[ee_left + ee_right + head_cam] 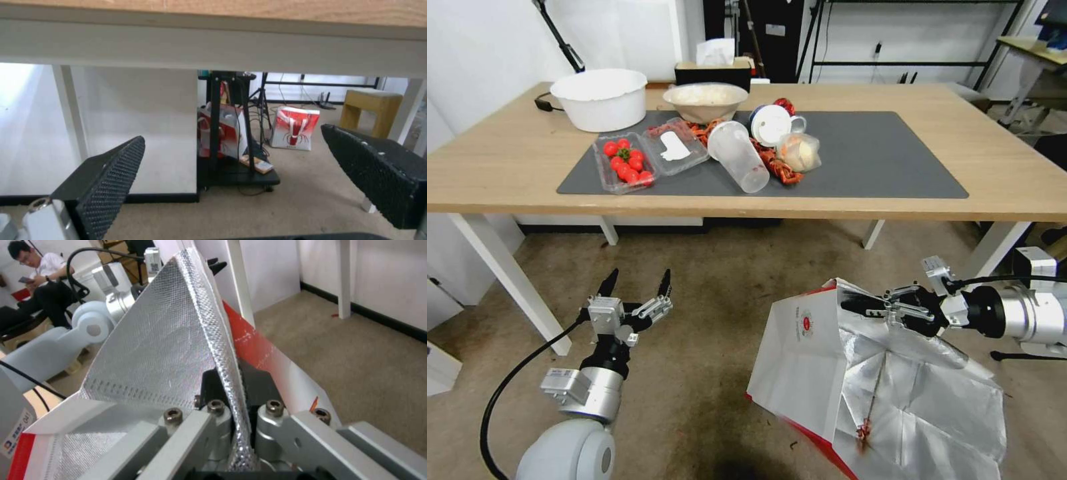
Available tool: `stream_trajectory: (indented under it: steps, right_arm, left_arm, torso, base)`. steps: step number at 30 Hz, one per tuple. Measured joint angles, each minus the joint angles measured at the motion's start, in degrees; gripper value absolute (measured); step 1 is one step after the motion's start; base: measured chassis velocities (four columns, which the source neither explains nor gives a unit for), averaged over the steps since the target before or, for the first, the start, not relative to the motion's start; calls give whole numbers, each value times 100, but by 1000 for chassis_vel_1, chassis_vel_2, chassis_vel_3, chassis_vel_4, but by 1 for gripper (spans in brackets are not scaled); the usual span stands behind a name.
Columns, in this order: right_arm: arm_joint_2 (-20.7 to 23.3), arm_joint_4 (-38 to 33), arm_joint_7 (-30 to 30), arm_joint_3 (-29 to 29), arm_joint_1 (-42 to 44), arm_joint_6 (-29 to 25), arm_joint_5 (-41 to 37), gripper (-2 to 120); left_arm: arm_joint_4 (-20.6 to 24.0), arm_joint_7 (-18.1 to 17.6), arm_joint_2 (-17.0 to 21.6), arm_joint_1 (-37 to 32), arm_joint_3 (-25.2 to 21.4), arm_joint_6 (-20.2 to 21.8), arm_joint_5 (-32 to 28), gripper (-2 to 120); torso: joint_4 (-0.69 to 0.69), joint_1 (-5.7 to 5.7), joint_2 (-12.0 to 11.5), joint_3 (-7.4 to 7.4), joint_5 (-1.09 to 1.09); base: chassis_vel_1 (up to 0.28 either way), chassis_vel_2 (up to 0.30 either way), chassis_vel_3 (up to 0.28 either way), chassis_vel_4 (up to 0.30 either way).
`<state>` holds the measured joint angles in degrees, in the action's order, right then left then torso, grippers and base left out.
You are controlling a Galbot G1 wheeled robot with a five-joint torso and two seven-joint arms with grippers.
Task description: Pick up the food delivery bag from the floor and place it on the table.
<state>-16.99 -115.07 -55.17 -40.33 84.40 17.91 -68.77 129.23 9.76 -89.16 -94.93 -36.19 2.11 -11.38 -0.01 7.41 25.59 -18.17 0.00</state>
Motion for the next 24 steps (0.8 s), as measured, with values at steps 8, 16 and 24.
stream_trajectory:
  steps: [8,16,24]
  right_arm:
    - [-44,9,-2,18,5,-3,30,0]
    - [-45,16,-5,17,21,-5,38,0]
    - [-54,2,-6,16,27,-6,40,0]
  left_arm:
    - [1,0,5,-7,1,0,3,99]
    - [-7,0,24,3,4,-4,3,99]
    - [15,0,28,-11,0,-6,1,99]
  torso:
    - [0,65,179,-114,0]
    - [0,168,450,-283,-1]
    - [0,245,653,-410,-1]
  base:
    - [0,0,0,0]
    - [0,0,0,0]
    - [0,0,0,0]
